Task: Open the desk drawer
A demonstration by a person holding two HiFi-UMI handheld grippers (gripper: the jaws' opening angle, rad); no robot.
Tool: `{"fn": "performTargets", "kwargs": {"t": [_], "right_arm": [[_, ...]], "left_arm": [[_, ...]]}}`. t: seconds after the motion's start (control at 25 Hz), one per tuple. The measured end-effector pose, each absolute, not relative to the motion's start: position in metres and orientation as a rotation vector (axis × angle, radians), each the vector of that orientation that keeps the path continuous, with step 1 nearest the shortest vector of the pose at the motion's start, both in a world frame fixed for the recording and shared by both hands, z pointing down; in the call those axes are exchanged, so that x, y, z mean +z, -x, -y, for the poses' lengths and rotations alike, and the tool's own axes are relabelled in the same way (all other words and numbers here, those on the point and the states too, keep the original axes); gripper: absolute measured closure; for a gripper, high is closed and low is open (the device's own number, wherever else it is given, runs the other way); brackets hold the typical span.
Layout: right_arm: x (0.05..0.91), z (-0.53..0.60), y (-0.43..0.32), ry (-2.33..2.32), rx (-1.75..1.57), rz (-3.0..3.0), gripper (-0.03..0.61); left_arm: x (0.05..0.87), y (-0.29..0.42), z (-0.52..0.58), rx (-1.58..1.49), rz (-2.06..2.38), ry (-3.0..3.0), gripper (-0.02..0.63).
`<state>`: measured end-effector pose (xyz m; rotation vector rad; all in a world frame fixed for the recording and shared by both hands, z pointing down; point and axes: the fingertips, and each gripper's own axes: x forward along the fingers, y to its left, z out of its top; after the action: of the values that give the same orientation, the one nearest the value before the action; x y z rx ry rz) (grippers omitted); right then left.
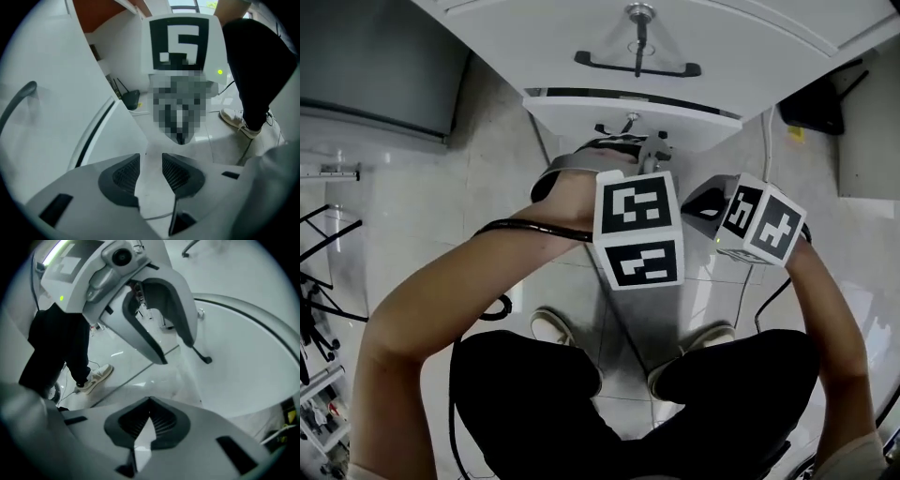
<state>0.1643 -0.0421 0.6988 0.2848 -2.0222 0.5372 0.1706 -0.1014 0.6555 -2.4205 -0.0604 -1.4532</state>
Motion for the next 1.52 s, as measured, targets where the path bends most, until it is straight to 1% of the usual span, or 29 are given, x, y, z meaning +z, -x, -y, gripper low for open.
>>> {"fn": "performTargets", "kwargs": {"t": [0.2, 0.44, 0.68, 1.08, 1.32, 1.52], "right_arm": [[0.712, 0.049, -0.16, -0.3, 0.476, 2.037, 0.563], [0.713, 0.047, -0.153, -0.333, 0.55, 2.086, 0.563], [0.717, 0.043, -0.154, -0.289, 0.547, 2.088, 0.563], [0.721, 0.036, -0.15, -0.225, 0.515, 2.072, 0.563], [0.723, 0.033, -0.154, -0.202, 0.52, 2.067, 0.563], [0.724, 0.033, -0.155, -0.195, 0.523, 2.079, 0.563]], "left_arm": [[0.68, -0.159, 0.098, -1.494, 0.055, 2.291, 0.476], [0.689, -0.154, 0.101, -1.525, -0.017, 2.191, 0.476], [0.69, -0.157, 0.108, -1.542, -0.089, 2.203, 0.476], [0.672, -0.171, 0.133, -1.445, -0.248, 2.099, 0.476], [0.68, -0.171, 0.147, -1.454, -0.286, 1.971, 0.476], [0.684, -0.175, 0.152, -1.404, -0.337, 1.903, 0.477]]}}
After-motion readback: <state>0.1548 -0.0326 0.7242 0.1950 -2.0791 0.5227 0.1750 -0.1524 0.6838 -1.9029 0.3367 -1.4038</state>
